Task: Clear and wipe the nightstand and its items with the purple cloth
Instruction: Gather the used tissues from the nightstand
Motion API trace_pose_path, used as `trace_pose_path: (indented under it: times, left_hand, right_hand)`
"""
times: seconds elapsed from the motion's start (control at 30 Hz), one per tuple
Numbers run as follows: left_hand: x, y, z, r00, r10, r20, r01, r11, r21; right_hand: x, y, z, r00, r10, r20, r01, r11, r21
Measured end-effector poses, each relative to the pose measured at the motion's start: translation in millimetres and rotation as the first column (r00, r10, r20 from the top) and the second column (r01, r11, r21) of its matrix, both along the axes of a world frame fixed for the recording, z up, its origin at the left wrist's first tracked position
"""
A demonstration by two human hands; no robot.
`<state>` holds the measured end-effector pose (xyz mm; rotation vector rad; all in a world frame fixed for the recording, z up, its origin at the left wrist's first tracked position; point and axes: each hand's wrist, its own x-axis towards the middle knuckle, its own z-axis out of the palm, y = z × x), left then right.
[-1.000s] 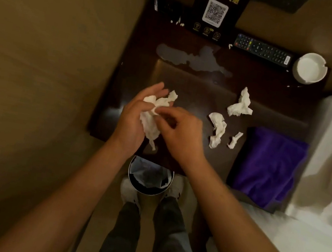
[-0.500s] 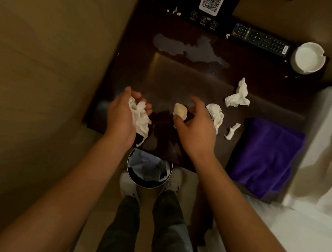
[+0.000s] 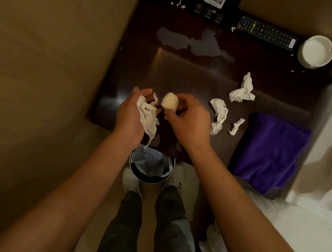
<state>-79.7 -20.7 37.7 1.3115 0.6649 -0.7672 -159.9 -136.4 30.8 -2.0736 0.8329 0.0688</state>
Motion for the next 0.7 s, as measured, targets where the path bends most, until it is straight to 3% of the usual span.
trace_pose_path:
  times: [0.23, 0.33, 0.4, 0.5, 0.6, 0.7]
  left_hand:
    - [-15, -16, 4, 0.992, -0.086, 0.095, 0.084, 0.996, 0.029]
    - [-13, -23, 4, 0.999, -0.030, 0.026, 0.030, 1.000, 0.003]
    - [-12, -25, 3, 0.998, -0.017, -0.054, 0.015, 0.999, -0.046]
    - [-15, -27, 1, 0.994, 0.004, -0.112, -0.016, 0.995, -0.103]
    - [-19, -29, -5, 0.994, -0.007, -0.112, -0.002, 0.997, -0.078]
    - [-22, -29, -14, 0.993, -0.089, -0.080, 0.087, 0.996, -0.020]
  right_hand:
    - [-12, 32, 26, 0.995, 0.060, 0.076, -0.071, 0.986, 0.153]
    - [-22, 12, 29, 0.987, -0.089, 0.137, 0.075, 0.991, 0.111]
    - [-28, -12, 25, 0.966, -0.215, 0.146, 0.219, 0.976, -0.011]
    - [-37, -56, 4, 0.961, -0.275, -0.008, 0.265, 0.933, -0.244]
    - [-43, -80, -19, 0.955, -0.205, -0.216, 0.132, 0.942, -0.307]
    - [-45, -80, -35, 0.952, -0.102, -0.289, -0.002, 0.940, -0.340]
